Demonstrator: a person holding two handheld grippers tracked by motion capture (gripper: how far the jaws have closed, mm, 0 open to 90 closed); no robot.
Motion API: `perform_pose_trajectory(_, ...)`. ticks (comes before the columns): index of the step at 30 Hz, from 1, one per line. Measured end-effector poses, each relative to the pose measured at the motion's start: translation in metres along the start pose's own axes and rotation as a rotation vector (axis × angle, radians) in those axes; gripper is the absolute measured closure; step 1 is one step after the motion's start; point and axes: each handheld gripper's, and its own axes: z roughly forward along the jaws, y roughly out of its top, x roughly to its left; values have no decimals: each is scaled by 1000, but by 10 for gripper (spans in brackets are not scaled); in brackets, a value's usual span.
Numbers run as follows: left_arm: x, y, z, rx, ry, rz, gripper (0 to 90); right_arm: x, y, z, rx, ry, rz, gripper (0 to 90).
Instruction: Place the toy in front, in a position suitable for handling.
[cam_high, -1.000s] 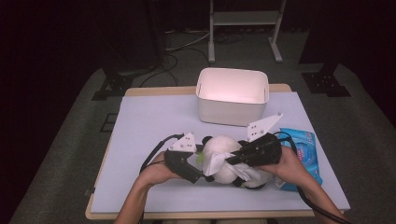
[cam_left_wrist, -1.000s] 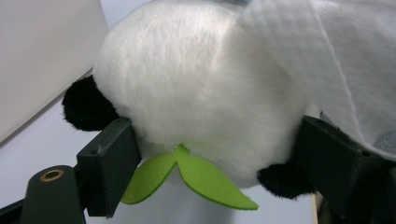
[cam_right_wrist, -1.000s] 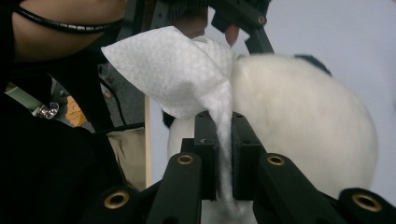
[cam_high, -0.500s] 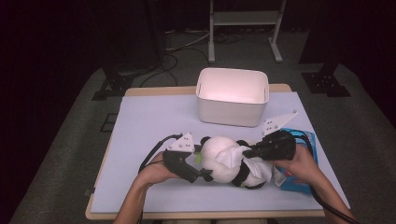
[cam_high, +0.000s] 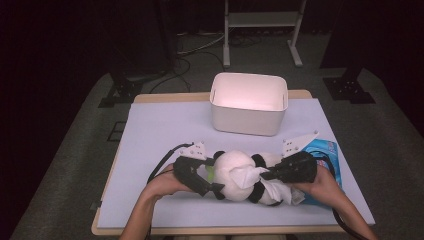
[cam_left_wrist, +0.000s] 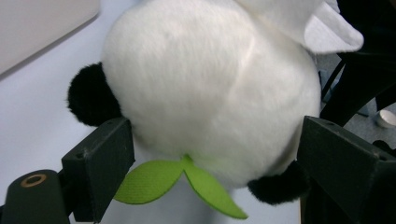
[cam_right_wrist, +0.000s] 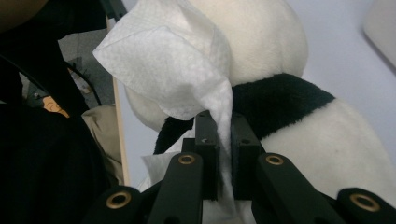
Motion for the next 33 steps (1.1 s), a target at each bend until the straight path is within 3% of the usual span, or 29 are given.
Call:
perform_pose_trajectory(2,3,-1,0,-11,-23,-25,103,2,-1,2,7,8,-7,839)
perform_pose_trajectory(5,6,-4,1,-6,-19,-52,103,5,-1,5,11,7,-19,840)
perform_pose_trajectory(20,12,-7,2,-6,-66,-137,93,17,-9,8,23,13,-48,848)
perform_pose_trajectory(25,15,-9,10,18,-91,-174,20,19,-13,7,12,22,-56,849)
perform_pose_trajectory(30,15,-8,18,19,-143,-178,21,22,-13,6,24,17,-82,848)
perform_pose_trajectory(33,13,-7,20,12,-142,-161,54,23,-13,6,27,19,-91,848)
